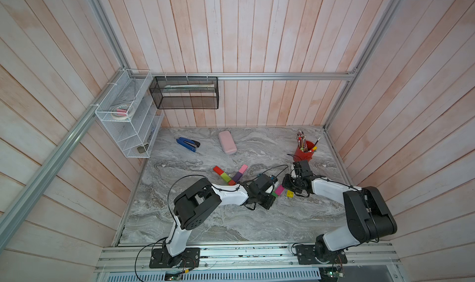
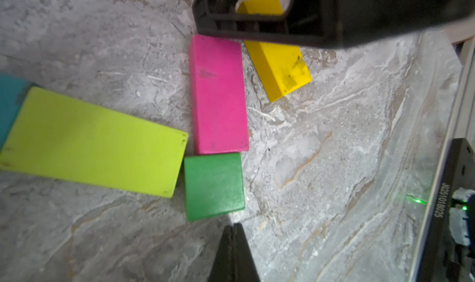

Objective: Assemble the letter v with building blocks
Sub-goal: Assemble the building block at the center of the board, then adjust the building block at the center of the board.

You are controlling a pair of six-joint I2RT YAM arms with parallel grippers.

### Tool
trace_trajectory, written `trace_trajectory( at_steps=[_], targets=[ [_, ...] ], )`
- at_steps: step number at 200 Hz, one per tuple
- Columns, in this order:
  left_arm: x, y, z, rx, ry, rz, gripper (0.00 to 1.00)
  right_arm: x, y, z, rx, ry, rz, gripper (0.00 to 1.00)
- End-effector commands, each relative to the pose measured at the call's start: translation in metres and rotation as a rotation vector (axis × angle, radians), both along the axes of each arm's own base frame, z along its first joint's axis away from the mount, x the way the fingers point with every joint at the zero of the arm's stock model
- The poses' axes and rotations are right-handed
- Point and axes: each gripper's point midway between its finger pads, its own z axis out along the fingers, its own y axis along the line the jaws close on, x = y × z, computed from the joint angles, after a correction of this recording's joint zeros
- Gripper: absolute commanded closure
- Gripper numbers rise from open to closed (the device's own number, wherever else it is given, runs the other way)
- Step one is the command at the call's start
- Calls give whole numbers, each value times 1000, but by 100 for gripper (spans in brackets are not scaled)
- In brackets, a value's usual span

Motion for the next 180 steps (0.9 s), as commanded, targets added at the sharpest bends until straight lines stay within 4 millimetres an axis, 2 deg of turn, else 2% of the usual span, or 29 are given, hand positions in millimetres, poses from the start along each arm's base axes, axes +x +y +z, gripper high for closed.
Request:
trace_trajectory(
  at_steps=[1,25,49,84,134,180],
  targets=[
    [2,18,-26,100,22,45,100,-26,-14,-18,-50,95,-33,82],
    [3,21,-26,102,22,58,100,-24,-17,-12,-66,81,-39,81],
    [6,26,-24,106,7,88,100,-20,-20,4,-74,37,-48,80],
    [11,31,-27,125,11,120,100,-29,-20,23,-41,-11,-56,80],
    [17,31,-33,154,14,142,100,-57,-19,20,19,-9,-71,81],
    [18,31,-35,157,16,147,100,-64,-14,16,38,3,-57,81]
  ],
)
